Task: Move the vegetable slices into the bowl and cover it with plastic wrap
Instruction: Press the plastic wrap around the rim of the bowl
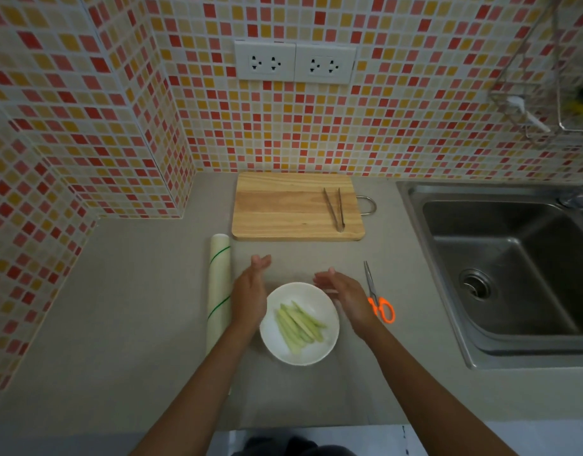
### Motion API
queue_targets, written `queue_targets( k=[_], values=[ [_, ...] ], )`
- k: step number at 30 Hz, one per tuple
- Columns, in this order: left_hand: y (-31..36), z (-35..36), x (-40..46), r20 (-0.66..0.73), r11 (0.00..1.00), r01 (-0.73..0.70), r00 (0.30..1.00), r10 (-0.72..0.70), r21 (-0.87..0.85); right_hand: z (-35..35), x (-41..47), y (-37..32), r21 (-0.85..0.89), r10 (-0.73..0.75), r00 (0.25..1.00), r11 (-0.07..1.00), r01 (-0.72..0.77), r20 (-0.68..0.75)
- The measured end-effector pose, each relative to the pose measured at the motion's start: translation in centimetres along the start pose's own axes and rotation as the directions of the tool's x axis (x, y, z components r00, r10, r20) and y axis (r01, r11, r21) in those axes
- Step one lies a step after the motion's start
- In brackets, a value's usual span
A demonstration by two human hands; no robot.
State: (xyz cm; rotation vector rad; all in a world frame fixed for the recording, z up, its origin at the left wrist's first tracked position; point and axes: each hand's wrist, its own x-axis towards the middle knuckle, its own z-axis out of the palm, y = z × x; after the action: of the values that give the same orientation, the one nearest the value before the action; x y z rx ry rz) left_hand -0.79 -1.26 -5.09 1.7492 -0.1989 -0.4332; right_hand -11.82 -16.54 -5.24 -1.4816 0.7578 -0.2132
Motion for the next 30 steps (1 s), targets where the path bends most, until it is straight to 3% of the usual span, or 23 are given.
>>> queue_targets(
  k=[2, 5, 11, 18, 23, 26, 28, 30],
  values=[
    [-0.2, 0.3, -2.2, -0.149, 0.992, 0.014, 0.988, -0.033, -0.125, 0.2, 0.5, -0.9, 0.009, -0.013, 0.996, 1.000, 0.013, 0.087],
    [-1.5, 1.4, -5.5, -0.166, 0.962, 0.120, 0.972, -0.164, -0.247, 1.1, 0.8, -1.1, -0.064, 0.060, 0.966, 0.997, -0.045, 0.251],
    [-1.9, 2.0, -6.1, -0.214, 0.998, 0.036, 0.976, -0.044, -0.043, 1.8, 0.8, -1.1, -0.072, 0.182, 0.922, 0.983, -0.167, 0.342],
    [-1.8, 0.5, -3.5, -0.005, 0.997, 0.012, 1.000, -0.012, 0.070, 1.6, 0.6, -0.3, -0.006, 0.264, 0.885, 0.959, -0.284, 0.383],
    [-0.4, 0.3, -1.8, 0.259, 0.990, -0.063, 0.966, 0.028, 0.129, 1.3, 0.3, -0.2, -0.079, 0.178, 0.948, 0.984, -0.163, 0.265],
    [0.4, 0.5, -1.7, 0.100, 0.985, -0.127, 0.988, 0.115, 0.121, 1.0, 0.3, -0.3, 0.010, 0.115, 0.985, 0.993, -0.117, 0.130],
    [0.0, 0.5, -3.1, -0.074, 0.994, -0.093, 0.992, 0.098, 0.059, 0.8, 0.0, -0.4, 0.096, 0.093, 0.991, 0.990, -0.102, 0.094],
    [-1.1, 0.8, -5.1, -0.149, 0.998, -0.022, 0.989, 0.014, -0.055, 0.6, -0.6, 0.2, 0.127, 0.077, 0.991, 0.988, -0.090, 0.109]
  ],
)
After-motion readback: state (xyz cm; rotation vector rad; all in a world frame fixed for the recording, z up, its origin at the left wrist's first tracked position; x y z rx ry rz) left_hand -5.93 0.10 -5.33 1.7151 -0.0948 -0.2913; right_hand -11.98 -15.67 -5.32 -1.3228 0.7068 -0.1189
